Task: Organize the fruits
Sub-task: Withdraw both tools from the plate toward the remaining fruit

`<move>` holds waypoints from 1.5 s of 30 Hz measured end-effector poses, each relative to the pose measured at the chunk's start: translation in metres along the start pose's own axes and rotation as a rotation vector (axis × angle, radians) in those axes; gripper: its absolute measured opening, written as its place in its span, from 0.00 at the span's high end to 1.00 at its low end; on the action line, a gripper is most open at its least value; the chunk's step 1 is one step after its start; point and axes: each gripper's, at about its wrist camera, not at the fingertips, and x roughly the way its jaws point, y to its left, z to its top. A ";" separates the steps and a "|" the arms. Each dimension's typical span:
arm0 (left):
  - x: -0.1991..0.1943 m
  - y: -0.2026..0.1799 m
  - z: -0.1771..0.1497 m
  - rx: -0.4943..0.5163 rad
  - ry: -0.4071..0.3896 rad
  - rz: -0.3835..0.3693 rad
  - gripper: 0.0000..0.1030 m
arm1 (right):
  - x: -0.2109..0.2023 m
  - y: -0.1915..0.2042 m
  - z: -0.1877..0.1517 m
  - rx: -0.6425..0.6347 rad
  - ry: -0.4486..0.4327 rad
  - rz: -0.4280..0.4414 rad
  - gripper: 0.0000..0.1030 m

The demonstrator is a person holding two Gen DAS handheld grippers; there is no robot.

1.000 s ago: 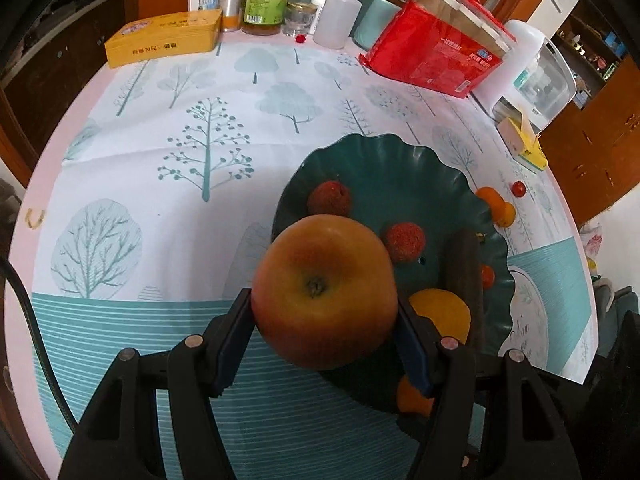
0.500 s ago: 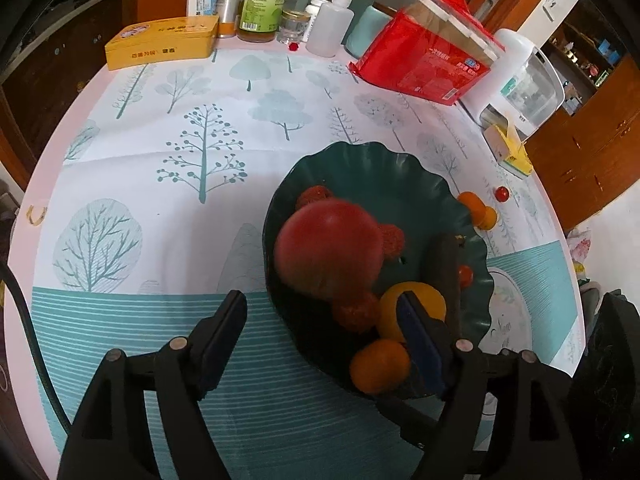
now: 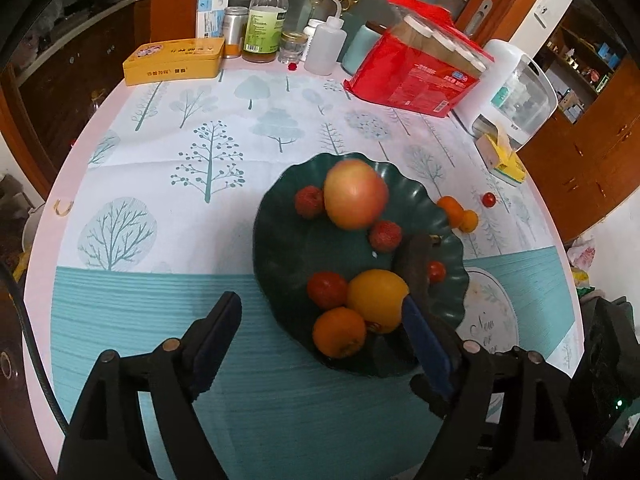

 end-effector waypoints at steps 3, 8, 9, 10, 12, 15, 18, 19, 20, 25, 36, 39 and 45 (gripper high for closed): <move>-0.006 -0.014 -0.006 -0.011 0.001 0.014 0.20 | -0.010 -0.014 -0.007 0.018 -0.004 -0.001 0.51; -0.013 -0.047 -0.017 -0.018 -0.002 0.031 0.20 | -0.027 -0.046 -0.019 0.057 0.000 -0.002 0.51; -0.014 -0.055 -0.020 -0.019 -0.001 0.034 0.20 | -0.032 -0.052 -0.022 0.061 0.002 -0.006 0.51; -0.014 -0.063 -0.023 -0.022 0.001 0.037 0.20 | -0.036 -0.059 -0.024 0.065 0.004 -0.008 0.51; -0.012 -0.079 -0.028 -0.026 0.007 0.042 0.20 | -0.046 -0.075 -0.029 0.069 0.007 -0.013 0.51; -0.008 -0.102 -0.037 -0.037 0.018 0.053 0.20 | -0.060 -0.097 -0.035 0.073 0.013 -0.019 0.51; -0.002 -0.126 -0.047 -0.049 0.034 0.077 0.20 | -0.073 -0.121 -0.042 0.070 0.017 -0.026 0.51; 0.000 -0.134 -0.049 -0.056 0.039 0.086 0.20 | -0.077 -0.128 -0.044 0.069 0.019 -0.030 0.50; 0.001 -0.138 -0.051 -0.061 0.041 0.092 0.20 | -0.081 -0.136 -0.045 0.067 0.023 -0.035 0.50; 0.012 -0.170 -0.062 -0.093 0.060 0.124 0.20 | -0.094 -0.177 -0.055 0.067 0.053 -0.052 0.50; 0.033 -0.217 -0.050 -0.116 0.120 0.165 0.20 | -0.110 -0.256 -0.052 0.112 0.094 -0.058 0.50; 0.039 -0.226 -0.039 -0.121 0.139 0.167 0.20 | -0.111 -0.272 -0.043 0.099 0.091 -0.070 0.50; 0.056 -0.238 -0.015 -0.134 0.212 0.202 0.20 | -0.113 -0.294 -0.013 0.048 0.069 -0.093 0.50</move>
